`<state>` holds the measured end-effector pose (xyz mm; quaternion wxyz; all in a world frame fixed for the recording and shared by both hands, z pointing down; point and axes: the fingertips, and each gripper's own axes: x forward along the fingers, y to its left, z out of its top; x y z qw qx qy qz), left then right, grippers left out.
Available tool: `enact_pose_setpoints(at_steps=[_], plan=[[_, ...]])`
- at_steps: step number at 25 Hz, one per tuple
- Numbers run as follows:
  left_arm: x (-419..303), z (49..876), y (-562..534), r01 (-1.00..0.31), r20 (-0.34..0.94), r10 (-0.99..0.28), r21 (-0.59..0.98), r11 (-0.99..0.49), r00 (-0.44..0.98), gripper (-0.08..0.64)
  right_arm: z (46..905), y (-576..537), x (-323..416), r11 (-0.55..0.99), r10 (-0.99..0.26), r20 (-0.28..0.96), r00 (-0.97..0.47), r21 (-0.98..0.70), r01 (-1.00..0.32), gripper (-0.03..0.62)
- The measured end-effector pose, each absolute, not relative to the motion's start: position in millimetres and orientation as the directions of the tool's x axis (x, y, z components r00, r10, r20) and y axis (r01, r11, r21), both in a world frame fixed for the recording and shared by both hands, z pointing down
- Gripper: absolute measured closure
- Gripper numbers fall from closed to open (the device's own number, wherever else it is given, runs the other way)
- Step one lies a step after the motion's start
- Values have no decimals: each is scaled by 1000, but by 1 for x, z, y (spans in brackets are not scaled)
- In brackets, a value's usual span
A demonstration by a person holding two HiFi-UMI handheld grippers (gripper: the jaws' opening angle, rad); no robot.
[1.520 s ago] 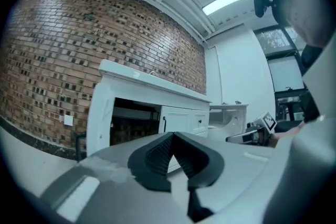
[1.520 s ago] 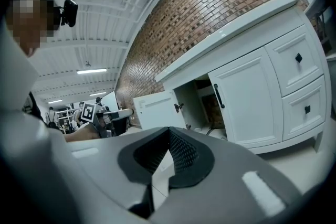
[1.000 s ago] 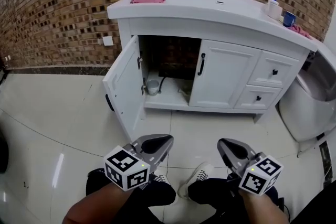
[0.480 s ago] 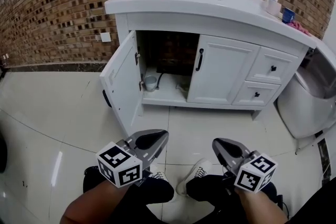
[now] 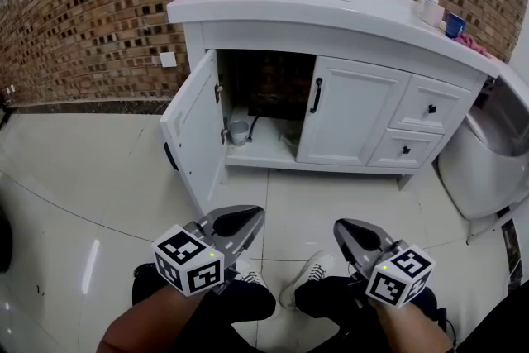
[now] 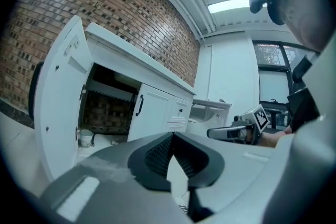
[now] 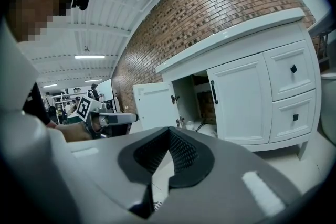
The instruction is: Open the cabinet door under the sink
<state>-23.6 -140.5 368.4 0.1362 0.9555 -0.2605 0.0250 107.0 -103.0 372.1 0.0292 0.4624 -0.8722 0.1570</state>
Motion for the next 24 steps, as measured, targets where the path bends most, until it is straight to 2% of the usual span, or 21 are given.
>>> enact_pose_setpoints(at_steps=[24], plan=[[-26, 374, -144, -516, 136, -498, 251, -819, 856, 552, 375, -98, 100, 544, -775, 218, -593, -248, -802, 589]])
